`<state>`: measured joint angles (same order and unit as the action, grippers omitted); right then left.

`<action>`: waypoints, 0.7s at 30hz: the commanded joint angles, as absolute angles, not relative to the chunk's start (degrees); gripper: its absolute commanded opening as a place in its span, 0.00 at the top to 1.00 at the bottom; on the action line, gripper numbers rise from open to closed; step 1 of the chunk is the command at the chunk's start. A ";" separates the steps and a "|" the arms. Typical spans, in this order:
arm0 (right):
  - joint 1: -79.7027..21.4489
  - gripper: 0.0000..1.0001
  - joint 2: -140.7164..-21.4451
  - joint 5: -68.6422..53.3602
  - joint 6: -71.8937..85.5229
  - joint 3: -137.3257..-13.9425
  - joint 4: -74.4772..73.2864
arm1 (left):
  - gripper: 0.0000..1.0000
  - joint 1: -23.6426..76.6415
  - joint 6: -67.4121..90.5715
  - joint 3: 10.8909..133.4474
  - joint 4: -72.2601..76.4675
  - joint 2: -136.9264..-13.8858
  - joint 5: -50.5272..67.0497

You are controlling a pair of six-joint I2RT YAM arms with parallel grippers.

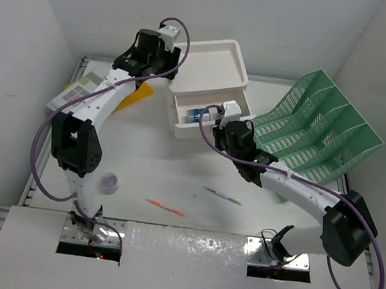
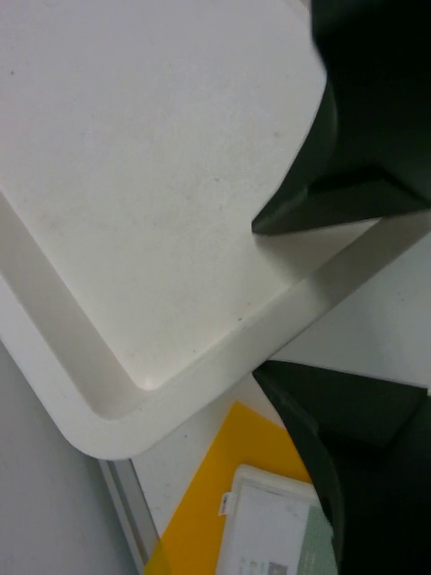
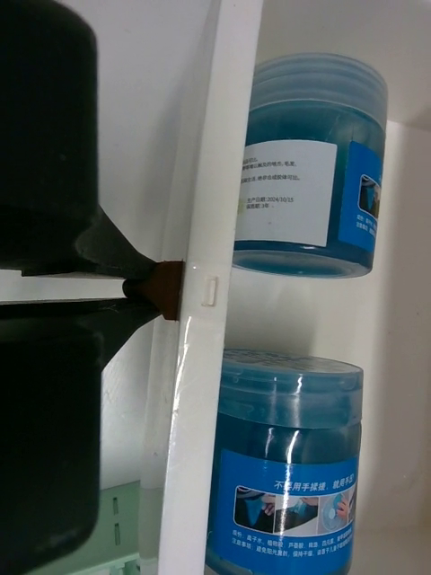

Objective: Organize the desk

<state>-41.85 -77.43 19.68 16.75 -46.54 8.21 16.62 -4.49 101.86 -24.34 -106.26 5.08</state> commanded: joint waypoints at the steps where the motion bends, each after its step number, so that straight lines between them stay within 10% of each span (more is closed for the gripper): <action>1: -40.87 1.00 -78.48 22.06 15.47 -50.36 19.69 | 0.55 17.14 -5.10 100.81 -24.78 -107.75 6.41; 9: -40.78 1.00 -80.59 22.68 11.43 -55.18 20.30 | 0.99 17.14 -4.40 101.86 -26.54 -109.68 6.86; 21: -38.85 1.00 -94.03 23.47 10.63 -67.67 22.76 | 1.00 18.11 -2.46 103.18 -27.86 -109.69 9.67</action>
<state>-40.29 -92.77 21.54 10.37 -62.13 11.99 16.03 -2.50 103.22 -22.31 -108.16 2.98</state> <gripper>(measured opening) 0.020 0.376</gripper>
